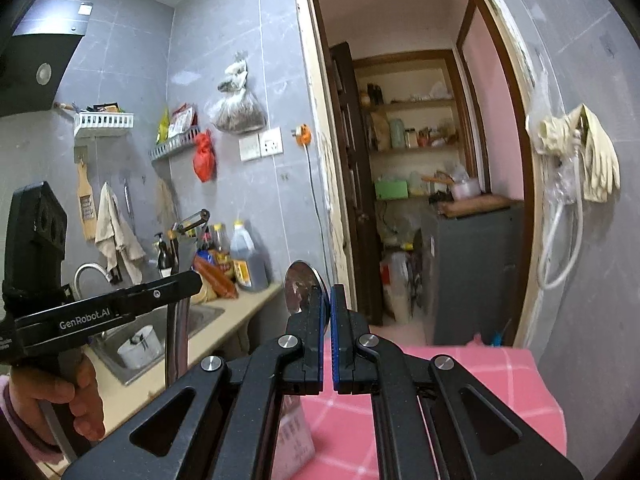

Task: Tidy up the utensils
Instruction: 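Carry the peeler and spoon over the white caddy and lower them in, then open both tools over the caddy to release peeler and spoon, then move both tools down toward the steel spoon and fork on the cloth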

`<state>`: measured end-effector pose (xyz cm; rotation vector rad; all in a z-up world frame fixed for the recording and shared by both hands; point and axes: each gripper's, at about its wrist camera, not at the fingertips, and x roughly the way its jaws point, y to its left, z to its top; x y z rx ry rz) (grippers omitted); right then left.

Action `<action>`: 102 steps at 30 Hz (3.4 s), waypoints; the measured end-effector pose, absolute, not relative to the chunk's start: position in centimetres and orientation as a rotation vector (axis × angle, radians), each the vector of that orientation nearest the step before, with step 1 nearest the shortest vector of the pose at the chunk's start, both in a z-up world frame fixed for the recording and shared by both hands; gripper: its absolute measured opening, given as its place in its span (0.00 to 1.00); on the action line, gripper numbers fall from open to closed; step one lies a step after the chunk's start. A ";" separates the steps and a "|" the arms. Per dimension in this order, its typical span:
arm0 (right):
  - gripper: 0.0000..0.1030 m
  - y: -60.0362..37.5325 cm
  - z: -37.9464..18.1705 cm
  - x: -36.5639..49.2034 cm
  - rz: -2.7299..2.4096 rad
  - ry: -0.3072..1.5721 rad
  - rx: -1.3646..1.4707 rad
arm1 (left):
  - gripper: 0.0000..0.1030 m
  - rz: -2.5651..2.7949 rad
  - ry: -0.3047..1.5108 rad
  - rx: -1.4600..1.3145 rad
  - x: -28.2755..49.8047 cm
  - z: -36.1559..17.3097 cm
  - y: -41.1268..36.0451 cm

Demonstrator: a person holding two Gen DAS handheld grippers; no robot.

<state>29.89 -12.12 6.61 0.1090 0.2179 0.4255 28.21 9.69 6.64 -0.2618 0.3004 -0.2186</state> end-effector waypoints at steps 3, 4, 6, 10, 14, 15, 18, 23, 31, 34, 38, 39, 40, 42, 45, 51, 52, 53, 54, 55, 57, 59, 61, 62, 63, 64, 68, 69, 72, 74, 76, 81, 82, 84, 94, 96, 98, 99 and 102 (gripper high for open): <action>0.03 -10.4 6.6 30.8 0.421 0.208 0.103 | 0.17 -0.226 0.281 -0.330 29.2 5.2 11.8; 0.03 -9.7 6.6 31.1 0.416 0.201 0.094 | 0.17 -0.219 0.280 -0.349 29.6 4.6 12.3; 0.03 -8.4 6.2 31.8 0.406 0.192 0.076 | 0.17 -0.197 0.279 -0.367 30.1 3.5 13.1; 0.03 -6.4 4.9 33.1 0.391 0.203 0.031 | 0.17 -0.158 0.273 -0.379 30.8 1.4 13.8; 0.03 -5.0 3.2 34.0 0.394 0.237 -0.005 | 0.17 -0.127 0.261 -0.340 31.1 0.3 13.7; 0.03 -4.8 2.9 34.1 0.395 0.246 -0.013 | 0.17 -0.119 0.262 -0.322 31.2 0.0 13.6; 0.03 -4.4 1.7 34.2 0.407 0.274 -0.026 | 0.17 -0.122 0.267 -0.295 31.2 -0.6 13.2; 0.03 -4.4 0.6 33.7 0.431 0.313 -0.032 | 0.17 -0.126 0.267 -0.258 30.1 -1.1 12.3; 0.04 -5.5 0.8 32.3 0.437 0.309 -0.023 | 0.17 -0.148 0.326 -0.229 28.3 -1.6 11.8; 0.04 -5.3 1.1 31.5 0.444 0.286 -0.061 | 0.17 -0.156 0.356 -0.205 27.7 -1.6 11.4; 0.04 -4.5 1.3 31.0 0.470 0.280 -0.099 | 0.17 -0.186 0.400 -0.191 27.2 -1.7 11.0; 0.05 -4.5 1.3 31.1 0.477 0.287 -0.097 | 0.17 -0.194 0.414 -0.201 27.2 -1.7 11.0; 0.05 -4.5 1.3 31.2 0.482 0.294 -0.094 | 0.17 -0.197 0.422 -0.209 27.2 -1.8 11.0; 0.05 -4.4 1.2 31.2 0.490 0.308 -0.090 | 0.17 -0.195 0.430 -0.213 27.0 -1.7 11.0; 0.06 -4.4 0.8 31.3 0.510 0.335 -0.087 | 0.17 -0.190 0.452 -0.216 27.0 -1.5 11.1; 0.07 -4.7 -0.2 31.6 0.544 0.392 -0.051 | 0.18 -0.182 0.505 -0.223 27.3 -1.5 11.2; 0.08 -4.7 -0.3 31.7 0.550 0.401 -0.042 | 0.20 -0.182 0.514 -0.224 27.4 -1.6 11.2; 0.08 -4.8 -0.5 32.0 0.559 0.418 -0.032 | 0.20 -0.177 0.525 -0.225 27.5 -1.6 11.1; 0.08 -4.9 -0.8 32.2 0.566 0.438 -0.023 | 0.23 -0.171 0.531 -0.227 27.5 -1.5 11.2; 0.08 -4.9 -1.0 32.4 0.569 0.451 -0.015 | 0.28 -0.172 0.536 -0.230 27.5 -1.6 11.2; 0.09 -5.2 -1.5 32.8 0.579 0.479 0.006 | 0.39 -0.171 0.552 -0.239 27.7 -1.6 11.3; 0.16 -5.4 -1.9 33.0 0.585 0.492 0.026 | 0.52 -0.162 0.552 -0.249 27.7 -1.6 11.4; 0.24 -5.6 -2.2 33.3 0.591 0.511 0.052 | 0.59 -0.162 0.554 -0.258 27.6 -1.5 11.5; 0.25 -5.8 -2.3 33.5 0.590 0.515 0.062 | 0.61 -0.157 0.559 -0.260 27.7 -1.5 11.5; 0.25 -6.0 -2.3 33.6 0.588 0.516 0.071 | 0.65 -0.149 0.563 -0.261 27.6 -1.4 11.5; 0.26 -6.2 -2.4 33.6 0.583 0.515 0.076 | 0.66 -0.146 0.564 -0.262 27.6 -1.4 11.5; 0.44 -7.2 -2.0 33.2 0.544 0.483 0.098 | 0.70 -0.126 0.543 -0.264 27.0 -1.2 11.4; 0.45 -7.5 -1.8 33.0 0.533 0.472 0.105 | 0.73 -0.117 0.533 -0.263 26.8 -1.1 11.4; 0.52 -8.5 -1.3 32.5 0.497 0.444 0.119 | 0.79 -0.093 0.507 -0.260 26.4 -0.7 11.3; 0.58 -9.3 -1.0 32.2 0.472 0.427 0.133 | 0.83 -0.085 0.494 -0.250 26.3 -0.4 11.2; 0.64 -10.2 -0.6 31.9 0.455 0.416 0.142 | 0.88 -0.078 0.479 -0.238 26.2 -0.1 10.9; 0.79 -12.2 0.1 31.2 0.402 0.389 0.152 | 0.95 -0.056 0.442 -0.224 25.9 0.5 10.1; 0.84 -12.6 0.2 31.0 0.393 0.384 0.155 | 0.96 -0.051 0.430 -0.222 25.7 0.6 9.8; 0.91 -13.5 0.4 30.7 0.374 0.374 0.160 | 0.99 -0.035 0.410 -0.213 25.3 0.8 9.4; 0.98 -18.6 0.8 28.3 0.309 0.349 0.162 | 1.00 0.045 0.291 -0.121 22.9 2.3 5.4; 0.98 -19.5 0.8 27.8 0.299 0.346 0.157 | 1.00 0.052 0.276 -0.103 22.2 2.5 4.4; 0.99 -20.6 0.7 27.1 0.286 0.349 0.149 | 1.00 0.056 0.263 -0.085 21.4 2.6 3.3; 0.99 -21.0 0.6 26.9 0.283 0.351 0.147 | 1.00 0.058 0.260 -0.076 21.1 2.6 2.8; 0.99 -22.4 0.4 26.2 0.269 0.359 0.141 | 1.00 0.058 0.256 -0.059 20.1 2.5 1.3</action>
